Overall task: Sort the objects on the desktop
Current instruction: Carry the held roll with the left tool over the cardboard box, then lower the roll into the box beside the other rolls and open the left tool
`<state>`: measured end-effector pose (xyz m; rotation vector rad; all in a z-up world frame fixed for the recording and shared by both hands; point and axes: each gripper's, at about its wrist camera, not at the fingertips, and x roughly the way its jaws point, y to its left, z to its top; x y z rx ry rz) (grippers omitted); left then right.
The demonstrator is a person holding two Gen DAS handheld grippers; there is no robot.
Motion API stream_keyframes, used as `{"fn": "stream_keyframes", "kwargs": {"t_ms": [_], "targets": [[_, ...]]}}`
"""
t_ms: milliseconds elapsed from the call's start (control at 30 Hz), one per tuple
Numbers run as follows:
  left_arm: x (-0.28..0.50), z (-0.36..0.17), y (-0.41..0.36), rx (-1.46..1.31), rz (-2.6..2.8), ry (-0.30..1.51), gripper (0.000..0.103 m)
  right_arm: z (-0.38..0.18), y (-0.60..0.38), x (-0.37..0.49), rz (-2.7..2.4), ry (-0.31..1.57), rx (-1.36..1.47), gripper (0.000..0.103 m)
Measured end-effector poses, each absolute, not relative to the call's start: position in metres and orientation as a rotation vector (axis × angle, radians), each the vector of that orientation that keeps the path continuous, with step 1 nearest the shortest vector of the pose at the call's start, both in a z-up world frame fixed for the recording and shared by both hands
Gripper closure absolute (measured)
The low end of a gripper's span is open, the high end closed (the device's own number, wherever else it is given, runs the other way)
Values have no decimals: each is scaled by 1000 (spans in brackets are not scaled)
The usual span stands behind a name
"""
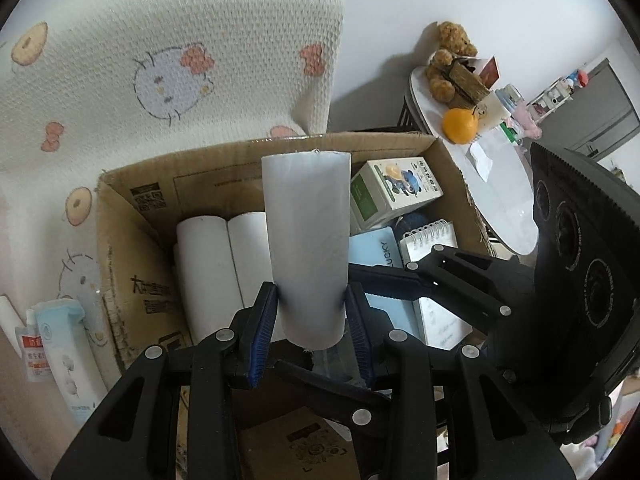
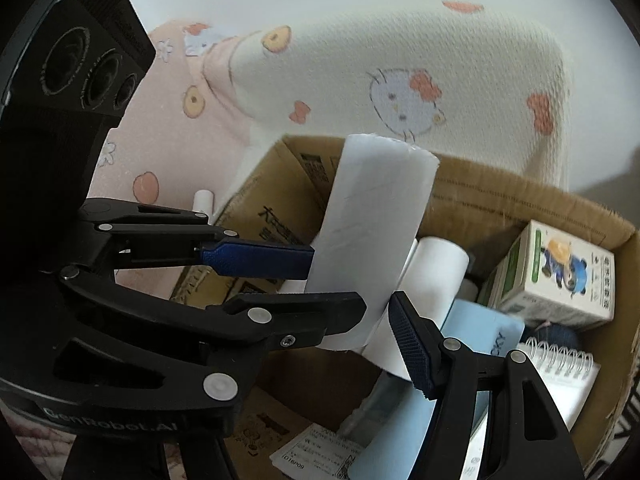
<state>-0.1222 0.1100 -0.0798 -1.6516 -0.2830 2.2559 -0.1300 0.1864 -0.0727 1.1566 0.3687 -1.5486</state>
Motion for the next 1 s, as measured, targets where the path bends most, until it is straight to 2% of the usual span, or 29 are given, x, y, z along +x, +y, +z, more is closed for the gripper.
{"fn": "stream_keyframes", "kwargs": {"t_ms": [233,467,633,833,1000], "targets": [[-132,-102,107,-1746,2166,-412,64,-87,177,-146,-1541,382,1224,38],[-136,-105,108,-1761,2141,-443,64,-88,181,-141,-1531,400,1255,38],[-134,-100,113,-1726,2230,-361,64,-85,183,-147,-1558,417,1245,38],[-117,-71,112,-1530,2388,-207,50,-79,187,-140,-1606,501,1223,38],[-102,-57,97,-1418,2464,-200,48,-70,187,-130,-1610,551,1195,37]]}}
